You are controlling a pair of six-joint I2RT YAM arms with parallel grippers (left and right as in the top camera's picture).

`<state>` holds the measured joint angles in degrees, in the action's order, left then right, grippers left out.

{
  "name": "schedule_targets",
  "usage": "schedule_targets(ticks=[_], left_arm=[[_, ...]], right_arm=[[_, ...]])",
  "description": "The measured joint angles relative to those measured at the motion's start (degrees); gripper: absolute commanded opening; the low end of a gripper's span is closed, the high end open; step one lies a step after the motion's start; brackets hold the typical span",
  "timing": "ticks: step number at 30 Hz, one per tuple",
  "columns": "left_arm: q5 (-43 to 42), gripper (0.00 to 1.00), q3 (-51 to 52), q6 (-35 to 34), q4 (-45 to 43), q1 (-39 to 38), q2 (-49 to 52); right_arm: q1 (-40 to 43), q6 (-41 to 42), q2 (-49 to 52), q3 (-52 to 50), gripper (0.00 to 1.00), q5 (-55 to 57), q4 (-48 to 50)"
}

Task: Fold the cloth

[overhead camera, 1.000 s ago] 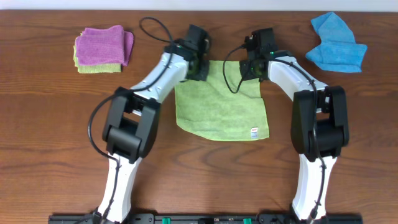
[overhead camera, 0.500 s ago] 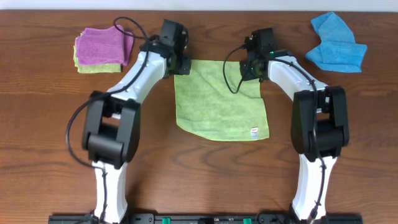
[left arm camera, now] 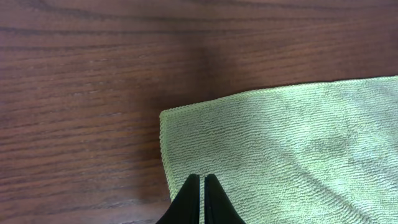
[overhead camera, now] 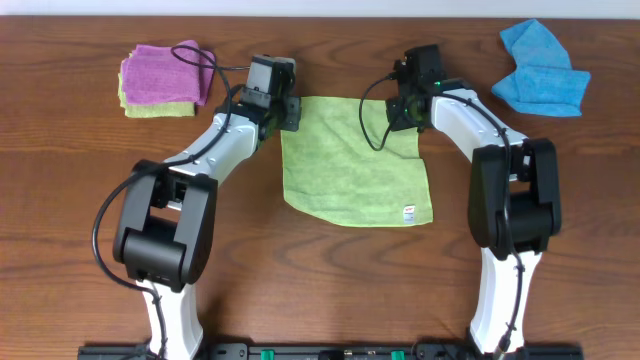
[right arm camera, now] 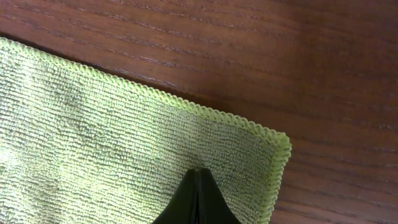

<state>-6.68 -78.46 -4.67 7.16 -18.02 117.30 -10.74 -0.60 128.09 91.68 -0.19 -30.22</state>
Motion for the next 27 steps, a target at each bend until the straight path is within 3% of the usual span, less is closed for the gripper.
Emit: schedule_targets(ticks=[8, 27], left_arm=[[-1.3, 0.06, 0.0, -0.1, -1.7, 0.0, 5.7], [-2.2, 0.06, -2.9, -1.0, -5.2, 0.0, 9.1]], right_arm=[[0.0, 0.0, 0.0, 0.0, 0.02, 0.0, 0.3], [-0.1, 0.0, 0.0, 0.0, 0.01, 0.2, 0.3]])
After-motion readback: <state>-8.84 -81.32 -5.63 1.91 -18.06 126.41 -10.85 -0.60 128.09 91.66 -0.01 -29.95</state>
